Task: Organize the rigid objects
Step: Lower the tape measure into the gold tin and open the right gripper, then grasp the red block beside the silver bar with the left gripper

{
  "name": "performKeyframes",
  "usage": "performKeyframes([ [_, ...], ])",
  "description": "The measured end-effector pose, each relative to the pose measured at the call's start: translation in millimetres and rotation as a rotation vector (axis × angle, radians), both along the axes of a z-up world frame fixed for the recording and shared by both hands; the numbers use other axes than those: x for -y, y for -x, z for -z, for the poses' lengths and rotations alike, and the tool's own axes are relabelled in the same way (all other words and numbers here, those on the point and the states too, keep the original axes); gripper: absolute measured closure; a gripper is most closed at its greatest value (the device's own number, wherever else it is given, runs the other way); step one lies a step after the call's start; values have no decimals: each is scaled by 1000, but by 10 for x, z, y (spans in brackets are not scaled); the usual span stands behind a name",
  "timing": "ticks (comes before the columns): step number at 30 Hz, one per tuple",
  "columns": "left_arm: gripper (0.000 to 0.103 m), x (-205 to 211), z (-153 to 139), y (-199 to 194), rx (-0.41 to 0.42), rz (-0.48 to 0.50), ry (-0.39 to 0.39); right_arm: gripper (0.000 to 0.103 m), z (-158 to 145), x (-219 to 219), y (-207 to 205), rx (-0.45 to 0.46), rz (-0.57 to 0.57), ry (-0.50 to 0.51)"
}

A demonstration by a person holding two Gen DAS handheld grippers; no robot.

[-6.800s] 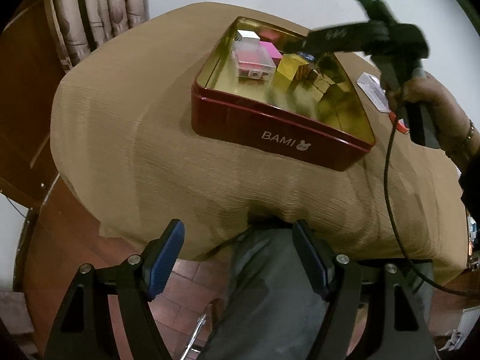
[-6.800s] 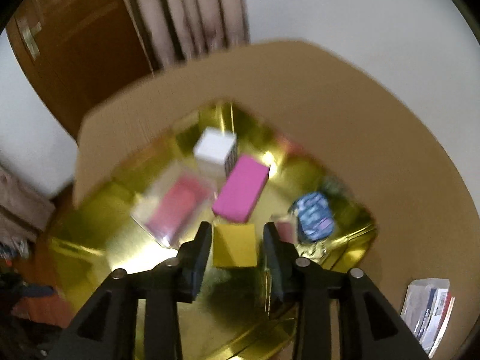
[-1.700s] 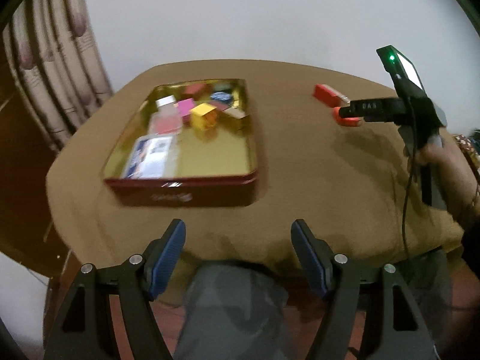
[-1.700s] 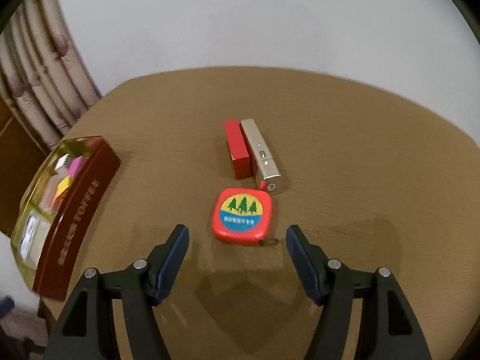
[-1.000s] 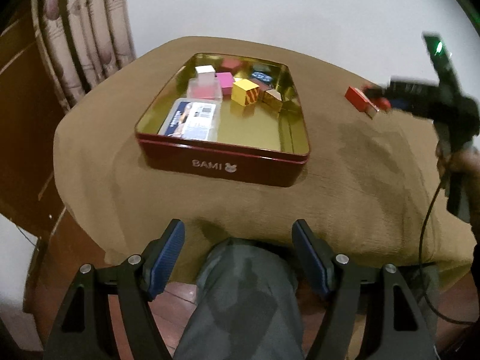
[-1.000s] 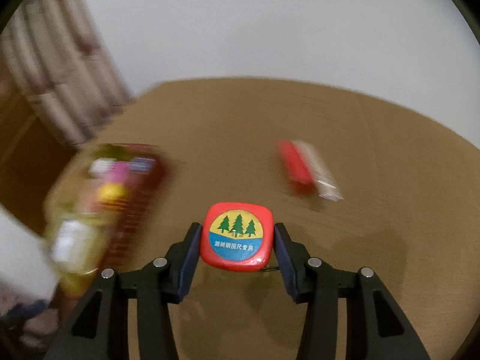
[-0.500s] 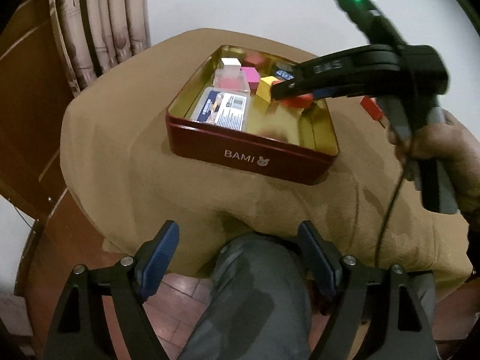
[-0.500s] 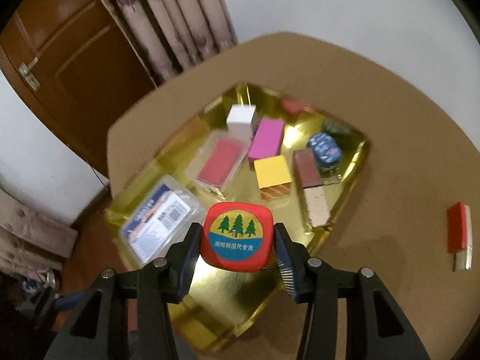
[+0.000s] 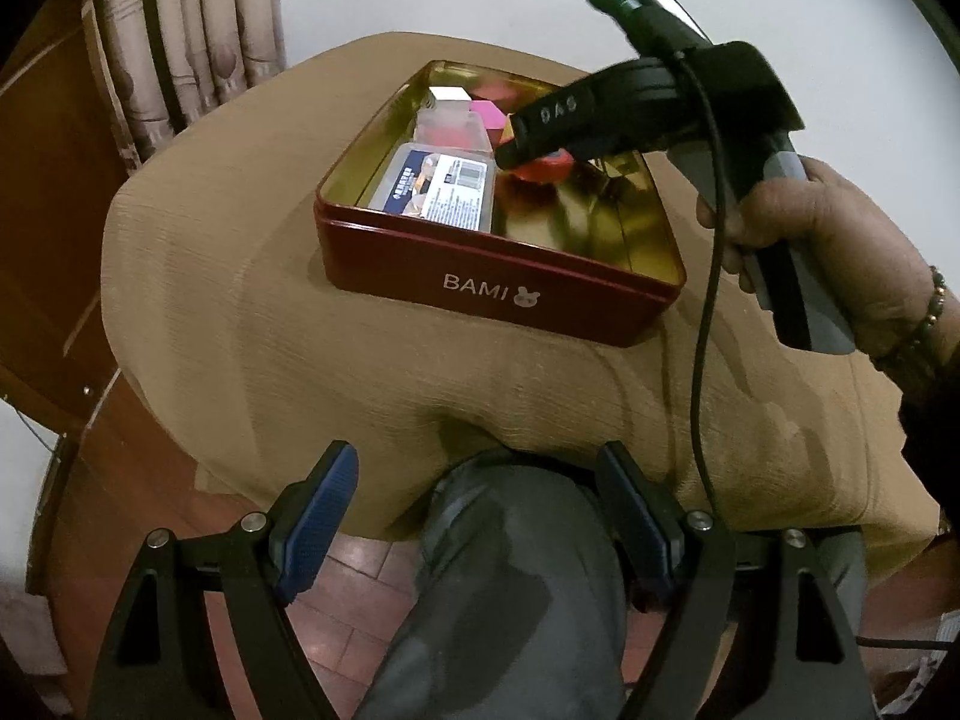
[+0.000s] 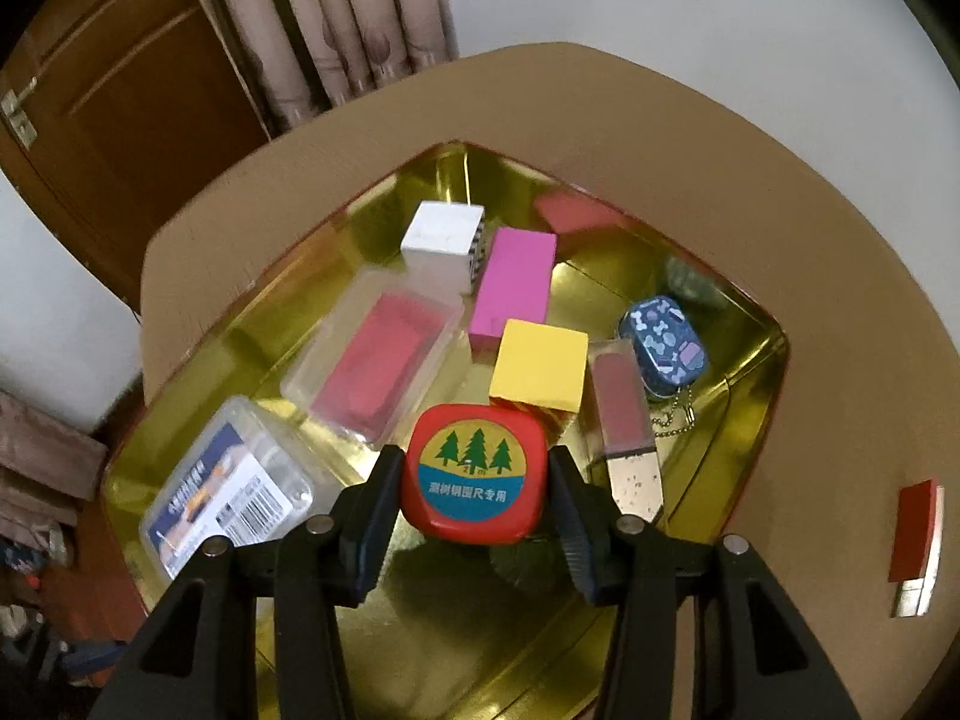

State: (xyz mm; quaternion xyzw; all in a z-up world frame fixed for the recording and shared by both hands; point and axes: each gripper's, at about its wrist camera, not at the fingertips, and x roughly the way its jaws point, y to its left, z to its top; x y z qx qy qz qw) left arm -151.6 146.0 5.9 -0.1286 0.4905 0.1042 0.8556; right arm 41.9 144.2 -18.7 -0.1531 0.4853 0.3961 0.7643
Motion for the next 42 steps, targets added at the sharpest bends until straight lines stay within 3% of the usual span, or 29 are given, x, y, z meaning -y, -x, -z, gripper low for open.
performKeyframes([
  [4,25,38,17,2,-6,9,-9,50,-76,191,-75,-22,24,-86],
  [8,25,103,4,10,-2,18,-40,50,-321,454,48,61,45,-190],
  [10,25,128,-11,17,6,20,-55,50,-455,752,111,101,102,-277],
  [12,25,156,-13,18,6,32,-64,48,-509,1027,153,163,176,-303],
  [15,25,218,7,20,-1,54,-72,47,-489,1610,191,269,300,-257],
  [17,25,294,16,19,-8,79,-82,46,-356,2046,158,313,399,-173],
  [24,25,761,-178,-158,-3,216,-92,46,163,3432,-62,237,642,-46],
  [29,25,1096,-526,-743,41,271,-60,46,358,4074,-88,212,772,-57],
  [34,24,1305,-705,-1708,28,265,10,46,478,4302,-62,186,796,-115],
  [40,24,1435,-487,-2830,-73,187,-31,44,397,4601,36,176,783,-180],
  [42,24,1447,-363,-3108,-118,187,1,43,378,4684,58,173,773,-212],
])
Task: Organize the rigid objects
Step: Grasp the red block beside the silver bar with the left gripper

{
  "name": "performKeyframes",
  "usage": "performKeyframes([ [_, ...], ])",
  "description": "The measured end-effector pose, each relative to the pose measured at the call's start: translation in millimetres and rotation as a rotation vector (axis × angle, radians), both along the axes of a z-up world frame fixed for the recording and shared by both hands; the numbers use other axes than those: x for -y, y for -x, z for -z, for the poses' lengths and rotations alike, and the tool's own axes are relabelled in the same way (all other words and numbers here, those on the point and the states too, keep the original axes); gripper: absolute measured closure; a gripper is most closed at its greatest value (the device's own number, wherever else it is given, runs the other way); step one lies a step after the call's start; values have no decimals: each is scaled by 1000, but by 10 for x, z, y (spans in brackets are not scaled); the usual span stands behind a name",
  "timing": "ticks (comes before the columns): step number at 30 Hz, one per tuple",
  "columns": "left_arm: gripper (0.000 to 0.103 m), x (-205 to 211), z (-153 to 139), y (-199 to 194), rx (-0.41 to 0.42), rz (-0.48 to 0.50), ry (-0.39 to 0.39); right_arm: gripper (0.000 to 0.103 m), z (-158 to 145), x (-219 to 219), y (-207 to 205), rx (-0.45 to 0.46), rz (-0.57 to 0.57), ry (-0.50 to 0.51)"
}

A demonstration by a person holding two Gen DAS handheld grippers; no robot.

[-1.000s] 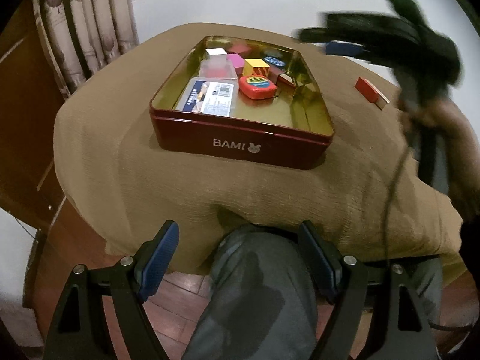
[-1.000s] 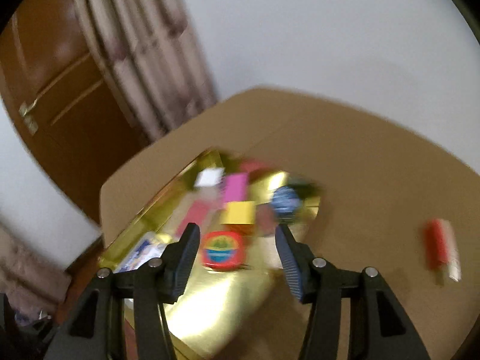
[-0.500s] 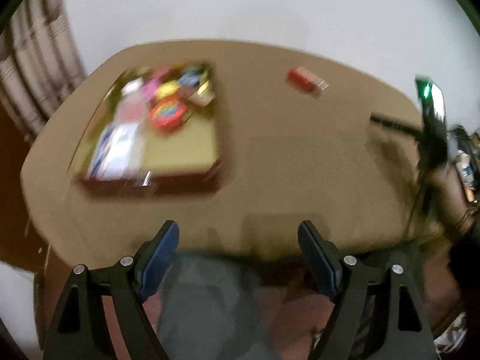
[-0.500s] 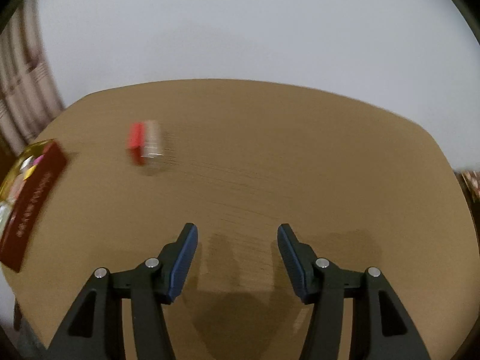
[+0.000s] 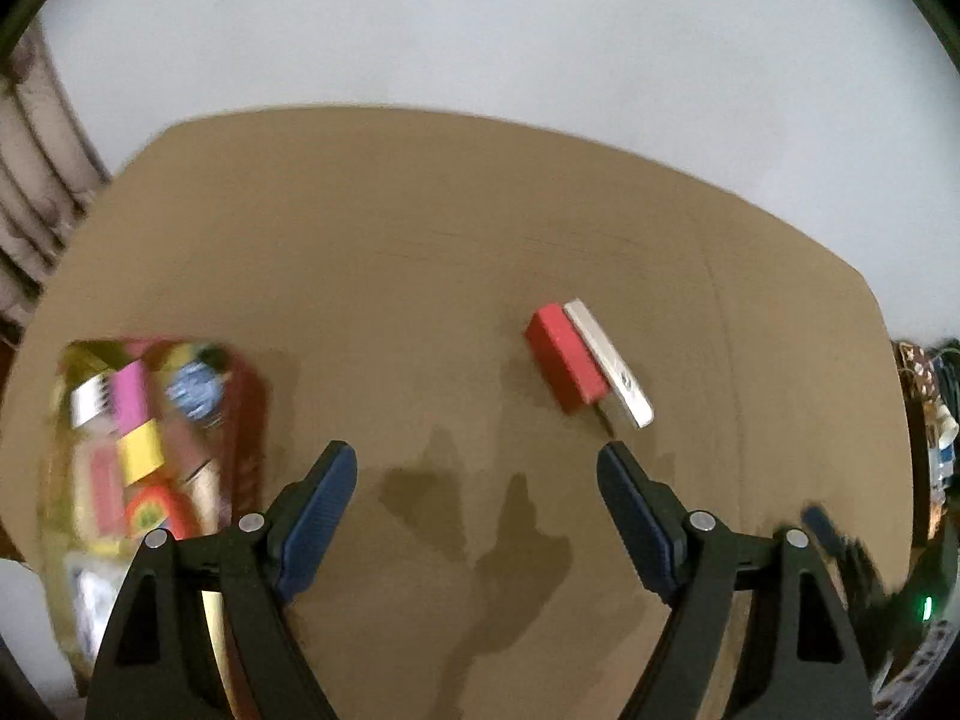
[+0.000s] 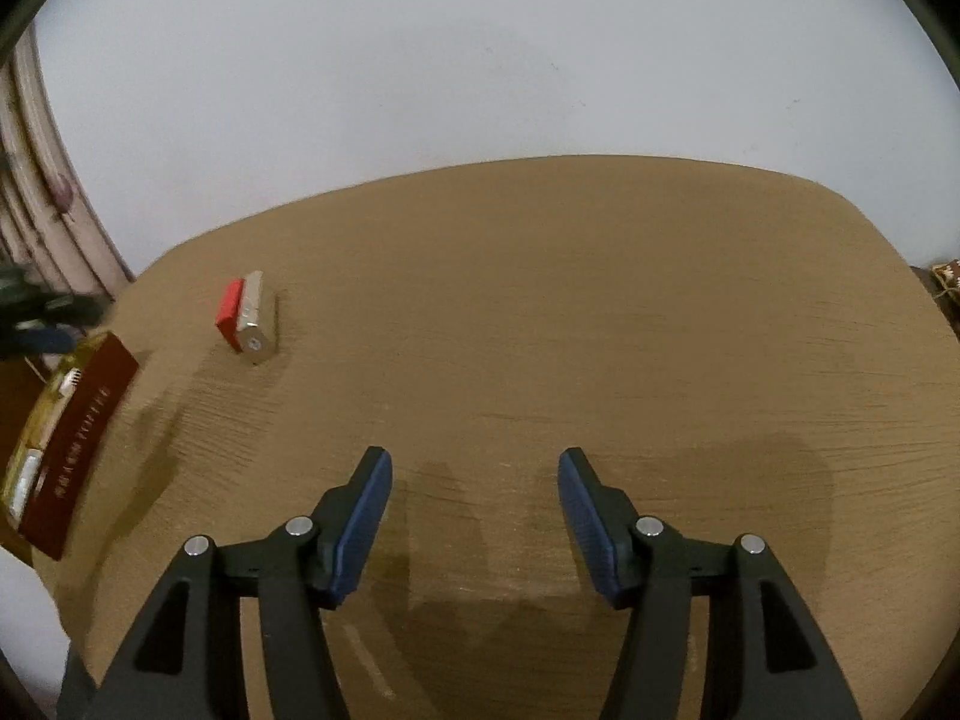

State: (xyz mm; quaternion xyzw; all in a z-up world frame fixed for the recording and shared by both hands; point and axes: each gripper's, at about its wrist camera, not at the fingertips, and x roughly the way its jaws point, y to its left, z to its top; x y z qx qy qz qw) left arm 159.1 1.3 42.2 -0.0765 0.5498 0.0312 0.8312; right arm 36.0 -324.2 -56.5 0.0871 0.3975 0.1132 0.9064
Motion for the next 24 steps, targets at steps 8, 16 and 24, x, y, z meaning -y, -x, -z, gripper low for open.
performKeyframes([
  [8,26,-30,357,-570,-116,-48,31,43,-14,-24,140,9,-5,-61],
  [16,26,-12,471,-679,-145,-33,114,43,7,44,115,-8,-16,-78],
  [24,22,-118,533,-737,-165,-67,80,43,15,-4,86,-12,-14,-80],
])
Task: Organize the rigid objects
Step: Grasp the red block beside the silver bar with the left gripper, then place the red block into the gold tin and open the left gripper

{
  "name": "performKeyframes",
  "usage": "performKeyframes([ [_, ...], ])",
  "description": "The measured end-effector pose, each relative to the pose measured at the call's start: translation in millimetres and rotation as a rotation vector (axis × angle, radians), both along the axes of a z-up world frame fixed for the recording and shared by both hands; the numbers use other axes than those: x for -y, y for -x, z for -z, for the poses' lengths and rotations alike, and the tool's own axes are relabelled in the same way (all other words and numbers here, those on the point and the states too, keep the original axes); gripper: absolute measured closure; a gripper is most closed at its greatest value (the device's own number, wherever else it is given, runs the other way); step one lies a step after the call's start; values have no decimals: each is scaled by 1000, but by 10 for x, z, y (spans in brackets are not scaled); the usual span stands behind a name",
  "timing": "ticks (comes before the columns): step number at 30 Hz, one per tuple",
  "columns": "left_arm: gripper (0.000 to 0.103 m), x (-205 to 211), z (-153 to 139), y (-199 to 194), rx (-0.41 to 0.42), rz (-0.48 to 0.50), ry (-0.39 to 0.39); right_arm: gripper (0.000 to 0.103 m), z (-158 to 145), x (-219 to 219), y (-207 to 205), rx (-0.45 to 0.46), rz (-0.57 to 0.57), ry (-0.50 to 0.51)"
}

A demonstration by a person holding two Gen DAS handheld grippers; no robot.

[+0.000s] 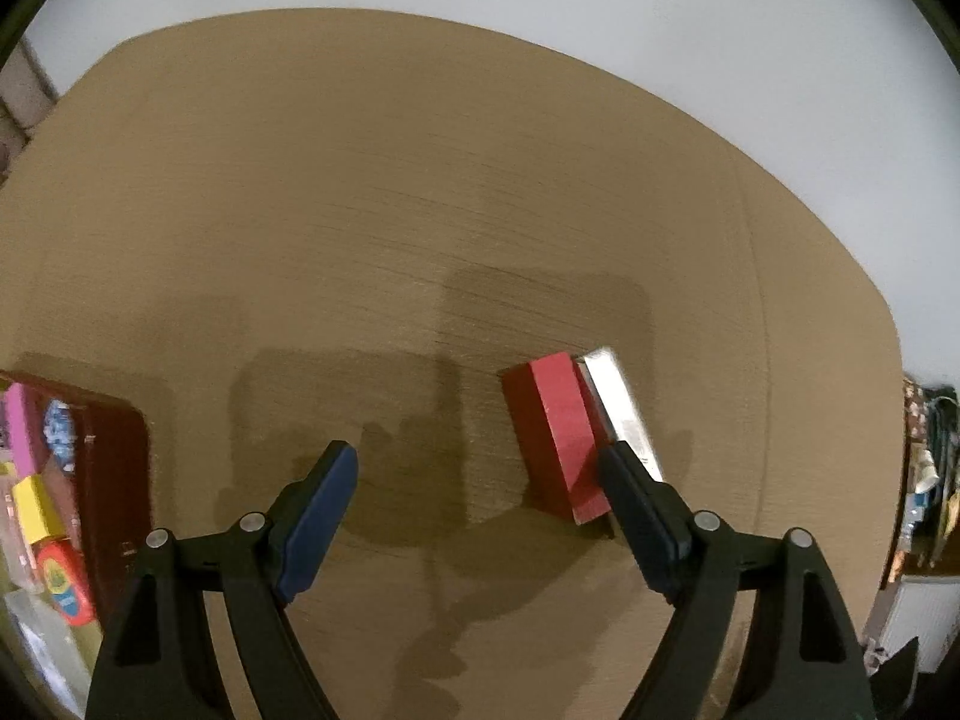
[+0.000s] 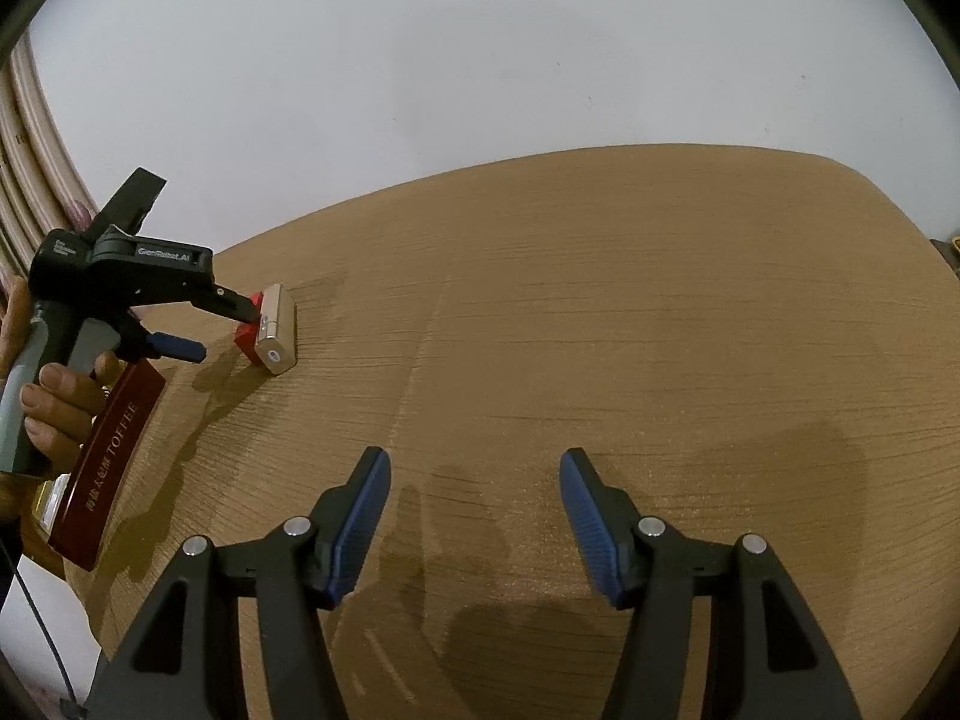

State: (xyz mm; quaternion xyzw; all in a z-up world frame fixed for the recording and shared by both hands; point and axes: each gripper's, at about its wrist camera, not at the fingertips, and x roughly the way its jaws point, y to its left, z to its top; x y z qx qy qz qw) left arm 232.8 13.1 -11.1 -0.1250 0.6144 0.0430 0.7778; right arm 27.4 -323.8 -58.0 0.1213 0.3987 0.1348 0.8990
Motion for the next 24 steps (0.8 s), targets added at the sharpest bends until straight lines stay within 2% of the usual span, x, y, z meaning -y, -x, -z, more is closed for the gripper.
performKeyframes([
  [5,23,-54,-104,72,-7,-30,-42,43,19,-12,-5,-3,1,-3],
  [11,23,100,-104,17,2,9,-99,42,24,-8,0,-10,1,-4],
  [14,23,231,-79,-34,-22,50,-83,42,27,0,4,-11,2,-6],
  [17,24,355,-9,-92,-38,67,-138,42,28,5,12,-14,2,-6],
  [18,28,377,19,-110,-46,74,-133,42,27,7,20,-14,3,-6],
  [20,45,391,70,-173,-58,85,-128,42,26,12,25,-15,3,-9],
  [21,61,410,99,-199,-67,94,-122,42,21,16,27,-16,4,-9],
  [22,72,412,138,-223,-85,105,-111,42,21,14,26,-16,3,-9],
  [24,76,431,145,-236,-79,116,-124,39,20,4,34,-17,1,-13],
])
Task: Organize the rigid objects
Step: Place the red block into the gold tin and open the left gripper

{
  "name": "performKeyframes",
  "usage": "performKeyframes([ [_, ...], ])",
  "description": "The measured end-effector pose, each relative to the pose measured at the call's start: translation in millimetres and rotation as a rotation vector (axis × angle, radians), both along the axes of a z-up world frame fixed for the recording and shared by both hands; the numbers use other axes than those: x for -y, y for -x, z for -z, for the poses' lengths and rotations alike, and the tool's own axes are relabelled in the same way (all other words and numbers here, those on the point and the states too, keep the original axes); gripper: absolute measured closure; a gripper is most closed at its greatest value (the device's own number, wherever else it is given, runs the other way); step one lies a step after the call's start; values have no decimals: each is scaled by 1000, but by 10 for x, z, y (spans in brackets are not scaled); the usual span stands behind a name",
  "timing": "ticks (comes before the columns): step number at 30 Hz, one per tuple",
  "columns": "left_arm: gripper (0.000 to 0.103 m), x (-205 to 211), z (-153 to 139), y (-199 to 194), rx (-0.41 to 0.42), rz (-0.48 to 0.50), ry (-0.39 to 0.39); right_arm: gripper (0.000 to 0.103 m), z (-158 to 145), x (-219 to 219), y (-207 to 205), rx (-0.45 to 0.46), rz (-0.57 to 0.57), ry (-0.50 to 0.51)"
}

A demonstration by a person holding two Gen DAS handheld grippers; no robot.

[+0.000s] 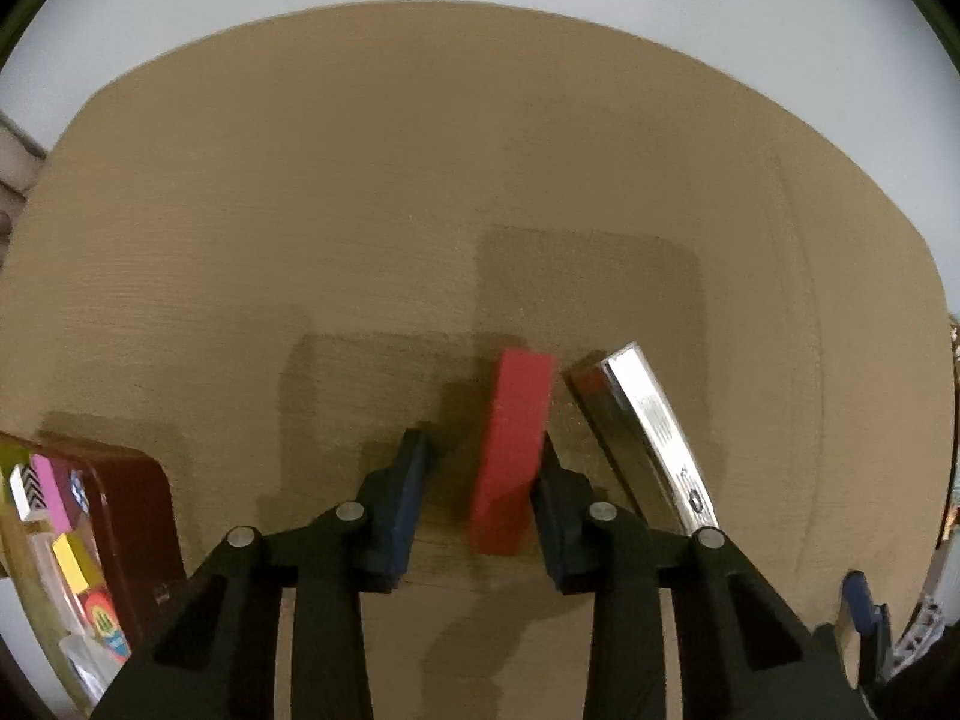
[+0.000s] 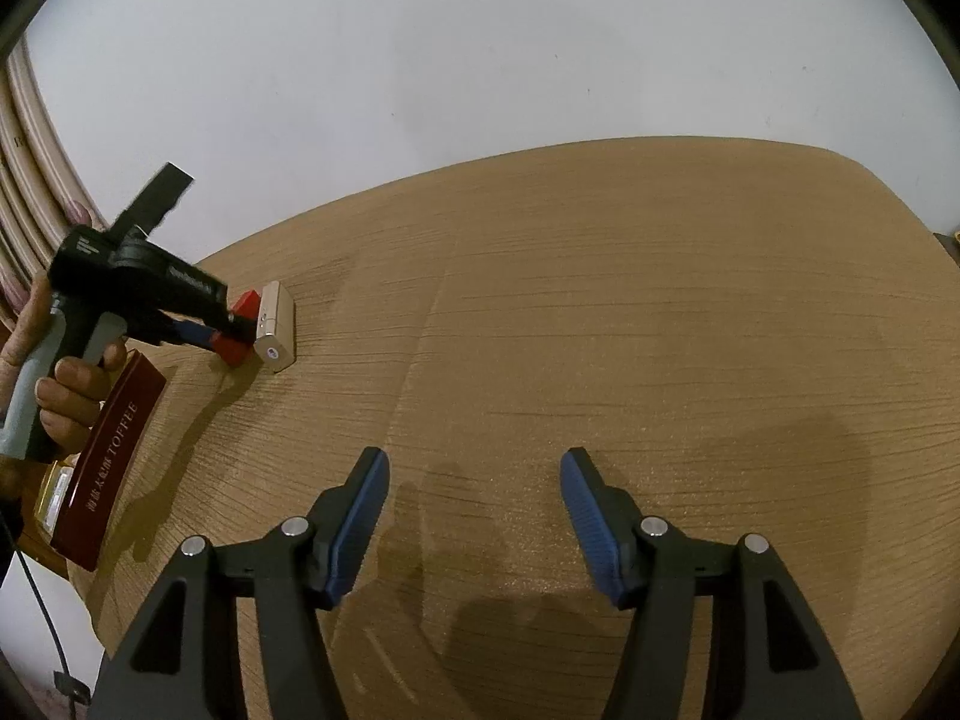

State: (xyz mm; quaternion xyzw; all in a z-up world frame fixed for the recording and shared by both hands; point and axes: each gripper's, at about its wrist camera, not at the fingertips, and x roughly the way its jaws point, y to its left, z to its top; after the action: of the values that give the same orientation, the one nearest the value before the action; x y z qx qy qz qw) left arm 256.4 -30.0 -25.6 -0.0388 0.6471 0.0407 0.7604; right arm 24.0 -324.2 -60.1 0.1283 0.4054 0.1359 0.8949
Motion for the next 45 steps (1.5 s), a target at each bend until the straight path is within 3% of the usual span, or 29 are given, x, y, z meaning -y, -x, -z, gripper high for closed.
performKeyframes([
  [3,91,74,28,-21,12,31,-3,37,0,-13,-3,-1,-7,-1],
  [10,91,-69,-304,359,71,69,-16,37,6,-10,10,-2,-4,-10],
  [15,91,-503,-838,1013,126,84,-38,37,5,-9,17,-2,-4,-8],
  [19,91,-1129,-986,1527,49,63,-15,37,-6,-27,16,-4,-2,4],
  [22,91,-1434,-924,2027,16,43,-68,37,0,-68,-2,-6,-4,19],
  [24,91,-1691,-785,2179,-22,20,-23,36,-3,-90,-6,-7,-6,26],
  [28,91,-1778,-537,2308,-61,3,27,35,-4,-139,-11,-9,-7,51],
  [32,91,-1768,-369,2251,-63,19,91,34,-3,-221,-19,-11,-12,84],
  [37,87,-1602,-259,2107,-48,32,95,33,1,-314,-36,-13,-16,110],
  [39,79,-1640,-285,2158,-31,13,80,33,7,-329,-46,-13,-16,115],
  [41,68,-1715,-397,2193,11,-4,-3,32,13,-366,-57,-14,-18,123],
  [43,65,-1767,-508,2238,59,-18,-109,32,20,-395,-75,-14,-20,129],
  [45,65,-1788,-567,2265,73,-25,-155,30,27,-408,-79,-15,-26,132],
])
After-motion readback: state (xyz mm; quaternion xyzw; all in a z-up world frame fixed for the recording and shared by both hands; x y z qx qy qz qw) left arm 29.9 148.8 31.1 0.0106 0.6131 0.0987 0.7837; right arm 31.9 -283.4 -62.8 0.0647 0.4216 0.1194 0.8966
